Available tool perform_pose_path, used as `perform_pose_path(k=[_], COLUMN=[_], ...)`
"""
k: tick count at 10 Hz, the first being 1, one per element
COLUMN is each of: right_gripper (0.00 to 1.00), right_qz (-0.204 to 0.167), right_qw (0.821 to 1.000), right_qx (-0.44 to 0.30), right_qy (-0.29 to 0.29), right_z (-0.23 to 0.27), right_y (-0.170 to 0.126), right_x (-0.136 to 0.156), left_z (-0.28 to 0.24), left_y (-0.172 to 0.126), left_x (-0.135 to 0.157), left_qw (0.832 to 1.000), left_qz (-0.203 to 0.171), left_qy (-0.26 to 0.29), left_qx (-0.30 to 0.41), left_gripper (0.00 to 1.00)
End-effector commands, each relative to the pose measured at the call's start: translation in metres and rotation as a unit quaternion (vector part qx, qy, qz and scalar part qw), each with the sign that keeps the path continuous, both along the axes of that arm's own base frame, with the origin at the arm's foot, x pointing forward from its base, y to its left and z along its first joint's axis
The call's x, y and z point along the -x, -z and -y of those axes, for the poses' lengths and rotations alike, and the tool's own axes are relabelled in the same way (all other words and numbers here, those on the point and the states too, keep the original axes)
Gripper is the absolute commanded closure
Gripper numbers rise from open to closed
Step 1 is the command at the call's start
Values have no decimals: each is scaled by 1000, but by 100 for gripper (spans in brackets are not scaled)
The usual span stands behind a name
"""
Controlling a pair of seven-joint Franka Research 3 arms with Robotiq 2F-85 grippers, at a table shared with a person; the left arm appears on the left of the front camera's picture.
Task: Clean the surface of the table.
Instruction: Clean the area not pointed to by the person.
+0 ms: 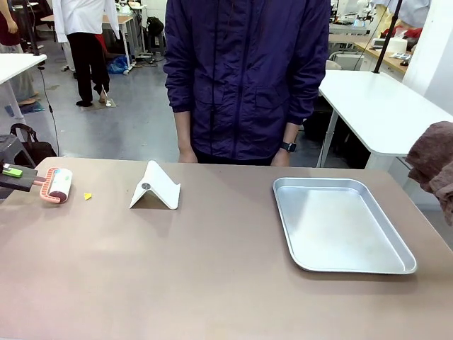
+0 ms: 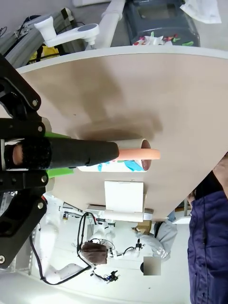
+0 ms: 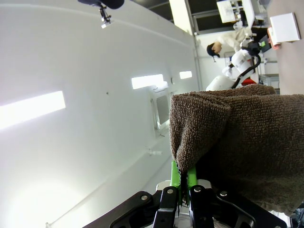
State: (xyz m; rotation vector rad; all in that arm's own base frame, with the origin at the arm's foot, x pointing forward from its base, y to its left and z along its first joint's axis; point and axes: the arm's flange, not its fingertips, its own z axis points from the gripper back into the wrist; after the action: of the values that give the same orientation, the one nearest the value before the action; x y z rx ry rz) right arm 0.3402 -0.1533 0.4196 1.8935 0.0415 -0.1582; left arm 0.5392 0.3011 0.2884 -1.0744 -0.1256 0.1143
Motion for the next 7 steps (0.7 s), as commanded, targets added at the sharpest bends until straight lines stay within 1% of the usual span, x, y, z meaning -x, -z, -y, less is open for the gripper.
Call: perform_pose_path(k=[1, 3, 5, 7], right_gripper=[94, 94, 94, 94], right_qz=[5, 5, 5, 5], right_qw=[1000, 1000, 1000, 1000], right_qx=[-2, -2, -2, -2], right_qy=[3, 3, 3, 3], right_z=[1, 1, 1, 1], right_y=[-4, -4, -4, -4], right_x=[1, 1, 1, 1], left_z=[9, 16, 23, 39], left_y=[2, 11, 20, 31], left_x=[0, -4, -8, -11], left_qw=[1000, 999, 998, 997], left_qz=[-16, -46, -56, -69], left_qy=[-3, 15, 23, 42], left_qx=[-2, -3, -11, -18], left_gripper=[78, 78, 78, 78])
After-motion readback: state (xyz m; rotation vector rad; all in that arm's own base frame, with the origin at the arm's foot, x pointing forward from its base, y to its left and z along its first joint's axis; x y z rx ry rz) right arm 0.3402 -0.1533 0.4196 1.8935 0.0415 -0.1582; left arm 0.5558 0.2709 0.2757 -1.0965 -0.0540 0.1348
